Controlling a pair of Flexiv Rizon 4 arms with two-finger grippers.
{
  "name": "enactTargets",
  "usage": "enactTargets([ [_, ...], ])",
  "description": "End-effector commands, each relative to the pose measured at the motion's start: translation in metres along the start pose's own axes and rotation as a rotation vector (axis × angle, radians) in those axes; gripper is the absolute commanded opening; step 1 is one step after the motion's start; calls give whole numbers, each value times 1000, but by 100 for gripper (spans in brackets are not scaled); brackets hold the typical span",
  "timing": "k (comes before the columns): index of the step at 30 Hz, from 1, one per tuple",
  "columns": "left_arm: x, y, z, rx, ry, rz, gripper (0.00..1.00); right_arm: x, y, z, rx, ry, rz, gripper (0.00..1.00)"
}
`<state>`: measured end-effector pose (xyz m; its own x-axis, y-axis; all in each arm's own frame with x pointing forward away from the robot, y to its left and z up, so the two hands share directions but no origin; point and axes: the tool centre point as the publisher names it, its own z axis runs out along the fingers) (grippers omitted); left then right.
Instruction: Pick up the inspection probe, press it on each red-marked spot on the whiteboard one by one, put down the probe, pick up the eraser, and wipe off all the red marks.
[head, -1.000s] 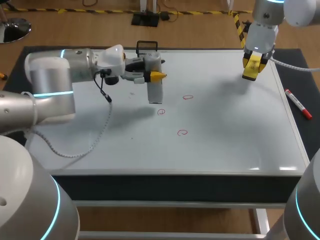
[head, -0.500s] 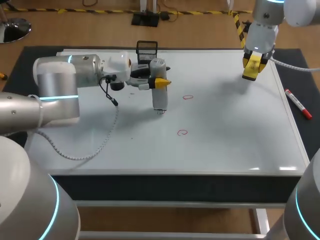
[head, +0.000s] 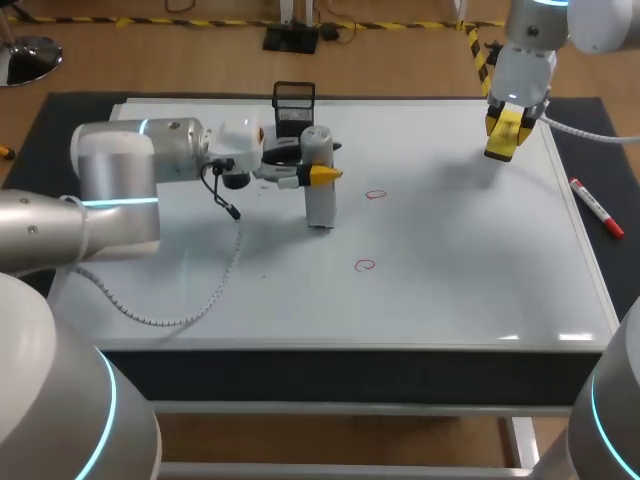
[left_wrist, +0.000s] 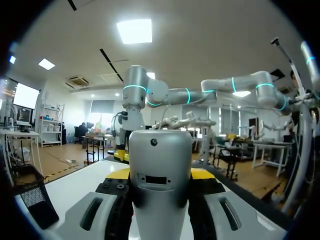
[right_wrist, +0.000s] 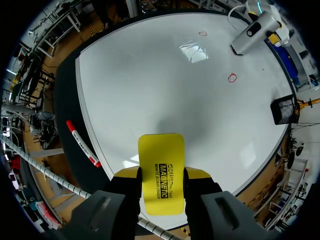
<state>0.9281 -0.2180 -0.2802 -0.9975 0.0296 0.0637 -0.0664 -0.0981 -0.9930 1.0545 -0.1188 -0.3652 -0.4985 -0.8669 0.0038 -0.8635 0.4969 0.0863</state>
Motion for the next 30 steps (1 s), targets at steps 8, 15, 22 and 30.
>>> enactTargets([
  [8, -1, 5, 0, 10, 8, 0, 0, 0, -1, -1, 0, 3, -2, 0],
  [15, 0, 4, -1, 9, 7, 3, 0, 0, -1, -1, 0, 3, -2, 0],
  [22, 0, 4, -1, 7, 4, 5, 0, 0, -1, -1, 0, 3, -2, 0],
  [30, 0, -5, -2, 6, 2, 15, 0, 0, -1, -1, 0, 3, -2, 0],
])
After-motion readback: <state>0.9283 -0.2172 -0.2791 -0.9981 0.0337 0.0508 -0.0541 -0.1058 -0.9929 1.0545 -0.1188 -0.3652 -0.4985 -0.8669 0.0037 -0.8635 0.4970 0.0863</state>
